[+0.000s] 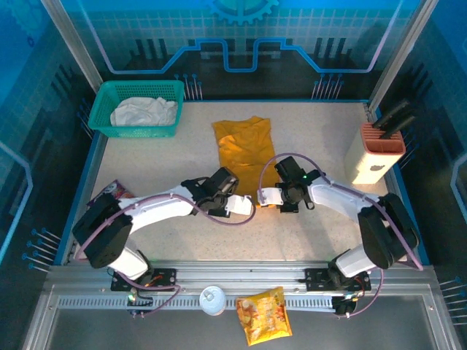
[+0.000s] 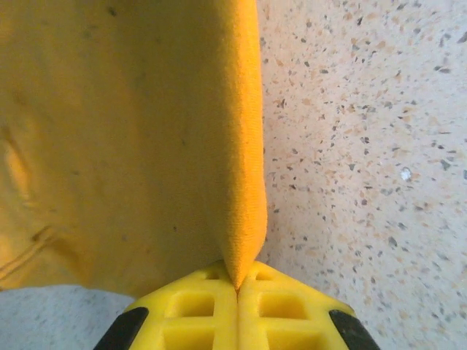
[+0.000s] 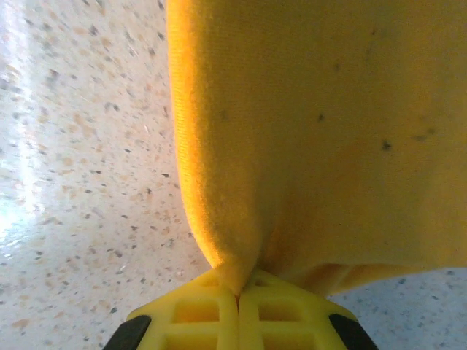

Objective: Fold and stack the t-shirts

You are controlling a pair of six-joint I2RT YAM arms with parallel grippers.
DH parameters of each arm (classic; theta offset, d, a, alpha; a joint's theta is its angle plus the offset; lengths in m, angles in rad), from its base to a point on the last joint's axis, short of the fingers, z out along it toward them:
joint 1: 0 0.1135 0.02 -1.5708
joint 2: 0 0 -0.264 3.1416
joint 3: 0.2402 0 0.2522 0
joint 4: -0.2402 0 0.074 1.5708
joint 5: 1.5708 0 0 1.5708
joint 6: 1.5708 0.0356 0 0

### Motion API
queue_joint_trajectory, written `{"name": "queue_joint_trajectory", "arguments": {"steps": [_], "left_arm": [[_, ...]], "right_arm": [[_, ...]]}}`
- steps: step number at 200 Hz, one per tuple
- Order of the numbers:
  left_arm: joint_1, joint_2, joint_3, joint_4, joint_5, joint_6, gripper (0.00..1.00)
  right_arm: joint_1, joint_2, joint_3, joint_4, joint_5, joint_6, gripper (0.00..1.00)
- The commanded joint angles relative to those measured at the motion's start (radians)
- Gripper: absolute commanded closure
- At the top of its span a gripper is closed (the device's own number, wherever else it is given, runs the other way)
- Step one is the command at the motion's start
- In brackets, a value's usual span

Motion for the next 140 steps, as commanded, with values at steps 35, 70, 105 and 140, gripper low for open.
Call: {"name": "queue_joint_trajectory", "arguments": {"steps": [35,70,105,140], "left_arm": [[-0.071,-0.200,-0.057,-0.152,-0.084,-0.088,1.00],[-0.142,-0.311,-0.082,-0.224,-0.135,-0.143,1.00],[-0.218,-0.396,-0.091,-0.318,-0.187,-0.229,1.00],[-0.227,-0.435,-0.019,-0.401,-0.231,-0.316,1.00]], "right_arm": [[0.091,-0.206,0.000,-0.186,0.046,0.081,1.00],[0.174,-0.363,0.028,-0.323,0.070,0.134,1.00],[0.284,-0.461,0.074,-0.449,0.082,0.219,1.00],[0.326,-0.466,0.127,-0.507,0.077,0.273,1.00]]}}
